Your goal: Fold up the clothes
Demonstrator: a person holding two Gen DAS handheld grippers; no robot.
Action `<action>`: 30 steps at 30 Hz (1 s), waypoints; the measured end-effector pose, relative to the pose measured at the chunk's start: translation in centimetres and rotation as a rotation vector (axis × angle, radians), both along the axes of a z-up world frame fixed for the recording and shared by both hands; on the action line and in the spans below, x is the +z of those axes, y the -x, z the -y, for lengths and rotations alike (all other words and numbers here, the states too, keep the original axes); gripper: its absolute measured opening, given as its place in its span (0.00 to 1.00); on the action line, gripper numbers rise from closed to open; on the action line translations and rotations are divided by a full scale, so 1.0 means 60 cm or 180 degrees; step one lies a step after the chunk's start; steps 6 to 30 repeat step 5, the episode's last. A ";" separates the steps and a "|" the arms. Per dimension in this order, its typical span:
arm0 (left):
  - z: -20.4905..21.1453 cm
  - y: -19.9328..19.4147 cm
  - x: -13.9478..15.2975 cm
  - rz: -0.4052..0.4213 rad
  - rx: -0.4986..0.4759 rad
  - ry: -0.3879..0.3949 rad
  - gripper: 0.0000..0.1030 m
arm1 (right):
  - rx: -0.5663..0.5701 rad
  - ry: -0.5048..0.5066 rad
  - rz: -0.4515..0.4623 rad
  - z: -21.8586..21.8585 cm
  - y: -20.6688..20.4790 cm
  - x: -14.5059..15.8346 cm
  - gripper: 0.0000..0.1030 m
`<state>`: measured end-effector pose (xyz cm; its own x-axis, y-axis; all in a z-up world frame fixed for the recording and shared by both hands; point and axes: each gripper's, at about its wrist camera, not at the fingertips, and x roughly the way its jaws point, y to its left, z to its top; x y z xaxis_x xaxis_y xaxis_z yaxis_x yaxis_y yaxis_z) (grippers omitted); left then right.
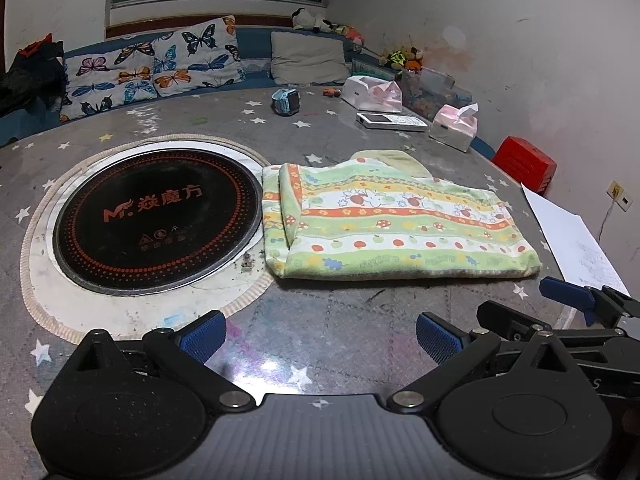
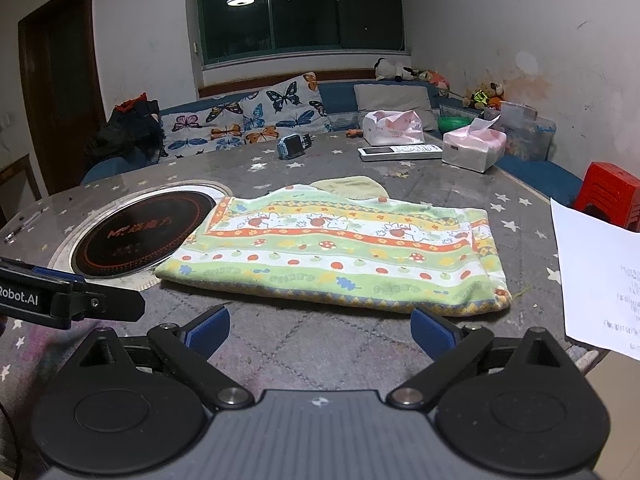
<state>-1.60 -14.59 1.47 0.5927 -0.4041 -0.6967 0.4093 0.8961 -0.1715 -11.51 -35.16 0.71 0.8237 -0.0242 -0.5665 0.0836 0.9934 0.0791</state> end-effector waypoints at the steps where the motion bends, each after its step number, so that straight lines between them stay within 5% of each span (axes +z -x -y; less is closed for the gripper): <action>1: 0.000 0.000 0.001 0.0001 0.0006 -0.0003 1.00 | -0.0002 0.0001 0.0003 0.000 0.000 0.001 0.96; 30: 0.003 0.001 0.002 -0.0002 0.0024 -0.0050 1.00 | -0.0006 0.0013 0.0002 -0.002 0.002 0.001 0.97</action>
